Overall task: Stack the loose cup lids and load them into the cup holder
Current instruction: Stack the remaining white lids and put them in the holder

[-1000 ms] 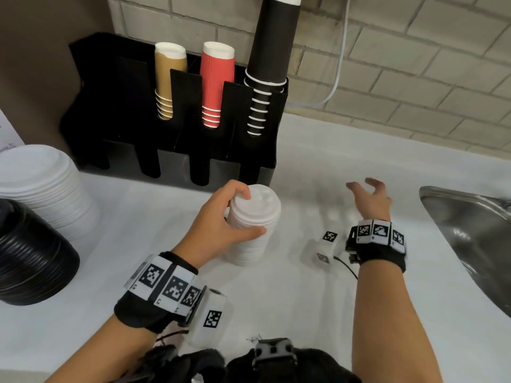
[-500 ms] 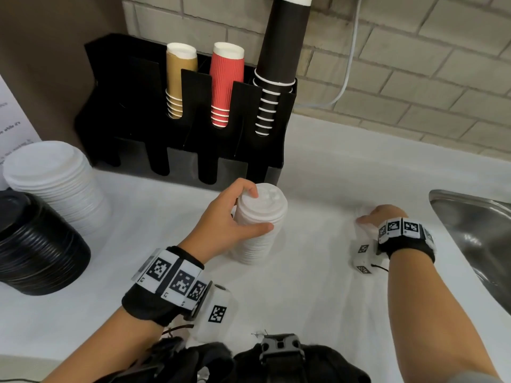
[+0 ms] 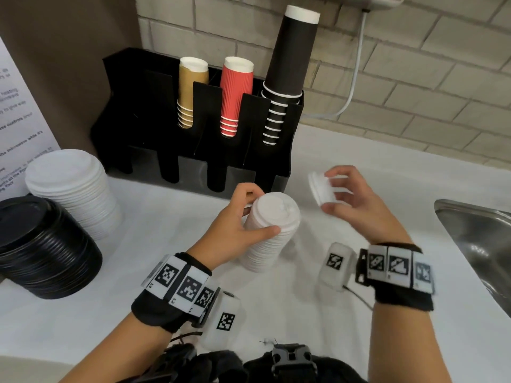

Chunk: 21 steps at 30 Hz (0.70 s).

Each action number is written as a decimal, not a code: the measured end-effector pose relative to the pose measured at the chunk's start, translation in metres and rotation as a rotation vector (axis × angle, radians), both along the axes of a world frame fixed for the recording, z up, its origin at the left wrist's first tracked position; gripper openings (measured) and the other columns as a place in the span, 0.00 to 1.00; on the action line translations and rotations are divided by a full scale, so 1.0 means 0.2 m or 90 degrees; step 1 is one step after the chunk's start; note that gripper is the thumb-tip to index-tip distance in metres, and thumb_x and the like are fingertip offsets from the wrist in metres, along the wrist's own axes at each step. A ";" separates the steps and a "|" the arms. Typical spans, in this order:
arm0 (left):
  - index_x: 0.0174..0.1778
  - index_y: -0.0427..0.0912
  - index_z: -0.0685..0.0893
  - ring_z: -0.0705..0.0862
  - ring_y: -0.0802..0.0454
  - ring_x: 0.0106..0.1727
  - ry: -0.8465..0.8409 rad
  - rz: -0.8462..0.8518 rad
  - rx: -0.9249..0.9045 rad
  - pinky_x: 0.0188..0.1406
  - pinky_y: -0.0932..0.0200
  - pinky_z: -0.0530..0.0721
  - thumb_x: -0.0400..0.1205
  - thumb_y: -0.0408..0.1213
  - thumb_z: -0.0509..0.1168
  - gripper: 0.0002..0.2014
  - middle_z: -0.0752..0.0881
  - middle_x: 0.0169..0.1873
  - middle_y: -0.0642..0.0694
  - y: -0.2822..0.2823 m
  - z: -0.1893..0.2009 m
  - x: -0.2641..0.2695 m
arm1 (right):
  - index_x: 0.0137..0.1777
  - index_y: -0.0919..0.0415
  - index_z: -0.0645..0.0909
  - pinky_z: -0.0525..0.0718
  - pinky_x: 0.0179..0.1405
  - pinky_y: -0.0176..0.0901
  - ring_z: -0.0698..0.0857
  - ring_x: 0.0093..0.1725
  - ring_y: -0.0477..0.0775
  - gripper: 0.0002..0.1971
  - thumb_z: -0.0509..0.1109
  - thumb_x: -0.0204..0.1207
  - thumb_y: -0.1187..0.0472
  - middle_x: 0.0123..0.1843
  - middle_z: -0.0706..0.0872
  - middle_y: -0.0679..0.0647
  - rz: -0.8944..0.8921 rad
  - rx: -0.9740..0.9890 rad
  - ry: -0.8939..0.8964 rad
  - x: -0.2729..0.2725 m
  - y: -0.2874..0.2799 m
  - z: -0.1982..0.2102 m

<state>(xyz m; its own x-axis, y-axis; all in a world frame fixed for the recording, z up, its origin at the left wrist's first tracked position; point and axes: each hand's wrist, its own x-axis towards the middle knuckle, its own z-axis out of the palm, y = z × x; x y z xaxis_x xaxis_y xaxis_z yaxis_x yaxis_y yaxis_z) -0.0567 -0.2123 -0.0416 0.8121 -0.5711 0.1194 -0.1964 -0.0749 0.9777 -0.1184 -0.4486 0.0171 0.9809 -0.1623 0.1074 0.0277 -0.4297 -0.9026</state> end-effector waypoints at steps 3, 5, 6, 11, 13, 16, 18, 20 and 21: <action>0.68 0.54 0.72 0.76 0.72 0.66 -0.009 -0.005 0.012 0.66 0.57 0.80 0.69 0.47 0.78 0.33 0.78 0.64 0.64 0.00 0.00 0.00 | 0.59 0.41 0.77 0.84 0.46 0.36 0.83 0.56 0.46 0.24 0.77 0.62 0.55 0.59 0.81 0.39 0.073 -0.049 -0.070 -0.01 0.23 -0.02; 0.69 0.55 0.72 0.75 0.77 0.64 -0.008 -0.003 0.011 0.67 0.57 0.80 0.66 0.50 0.78 0.36 0.79 0.64 0.67 0.01 0.00 0.00 | 0.59 0.42 0.77 0.82 0.47 0.34 0.80 0.59 0.45 0.23 0.76 0.64 0.56 0.61 0.81 0.42 0.064 -0.093 -0.089 0.01 0.30 -0.06; 0.69 0.56 0.72 0.75 0.78 0.63 -0.006 -0.001 0.010 0.67 0.57 0.80 0.65 0.51 0.77 0.36 0.79 0.64 0.67 0.01 -0.01 0.00 | 0.59 0.42 0.78 0.82 0.49 0.34 0.80 0.60 0.45 0.22 0.76 0.64 0.56 0.61 0.81 0.43 0.056 -0.091 -0.086 0.01 0.31 -0.08; 0.67 0.55 0.73 0.75 0.74 0.65 0.004 0.001 0.012 0.69 0.54 0.80 0.65 0.50 0.78 0.35 0.79 0.64 0.65 0.03 -0.02 0.00 | 0.59 0.45 0.78 0.84 0.52 0.42 0.80 0.63 0.49 0.21 0.78 0.69 0.62 0.63 0.80 0.47 0.020 -0.046 -0.053 0.01 0.31 -0.15; 0.67 0.53 0.72 0.75 0.69 0.67 0.004 0.003 0.012 0.70 0.51 0.80 0.66 0.47 0.78 0.34 0.79 0.65 0.62 0.02 -0.03 0.00 | 0.59 0.45 0.78 0.85 0.52 0.42 0.79 0.63 0.48 0.21 0.79 0.69 0.62 0.63 0.80 0.46 0.027 -0.055 -0.055 0.00 0.31 -0.16; 0.67 0.50 0.71 0.76 0.60 0.70 0.000 0.009 0.015 0.72 0.51 0.78 0.65 0.49 0.77 0.36 0.79 0.67 0.57 0.02 -0.03 0.00 | 0.57 0.43 0.79 0.83 0.51 0.37 0.78 0.63 0.45 0.22 0.80 0.67 0.62 0.63 0.79 0.43 0.040 -0.073 -0.058 0.00 0.31 -0.16; 0.68 0.48 0.71 0.76 0.57 0.71 -0.005 0.014 0.019 0.73 0.53 0.76 0.67 0.47 0.78 0.35 0.79 0.67 0.55 0.02 -0.03 0.00 | 0.57 0.43 0.80 0.84 0.49 0.37 0.78 0.63 0.45 0.22 0.80 0.67 0.62 0.62 0.78 0.42 0.042 -0.061 -0.059 0.00 0.31 -0.17; 0.68 0.46 0.71 0.76 0.55 0.72 -0.009 0.021 0.022 0.73 0.55 0.76 0.69 0.42 0.79 0.33 0.79 0.68 0.53 0.01 -0.04 0.00 | 0.56 0.44 0.79 0.85 0.46 0.37 0.79 0.63 0.48 0.20 0.79 0.68 0.62 0.63 0.78 0.42 0.038 -0.033 -0.047 0.00 0.31 -0.18; 0.68 0.46 0.70 0.76 0.55 0.72 -0.012 0.022 0.030 0.73 0.55 0.75 0.71 0.40 0.79 0.33 0.79 0.68 0.53 0.01 -0.05 0.00 | 0.56 0.43 0.79 0.85 0.45 0.38 0.79 0.62 0.50 0.19 0.79 0.69 0.61 0.63 0.78 0.43 0.038 -0.021 -0.039 0.00 0.30 -0.19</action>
<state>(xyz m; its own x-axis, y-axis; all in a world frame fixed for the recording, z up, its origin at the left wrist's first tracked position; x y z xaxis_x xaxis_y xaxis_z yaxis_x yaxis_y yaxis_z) -0.0564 -0.2093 -0.0510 0.8293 -0.5481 0.1089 -0.2113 -0.1271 0.9691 -0.1177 -0.3878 -0.0206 0.9802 -0.0990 0.1714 0.1085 -0.4555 -0.8836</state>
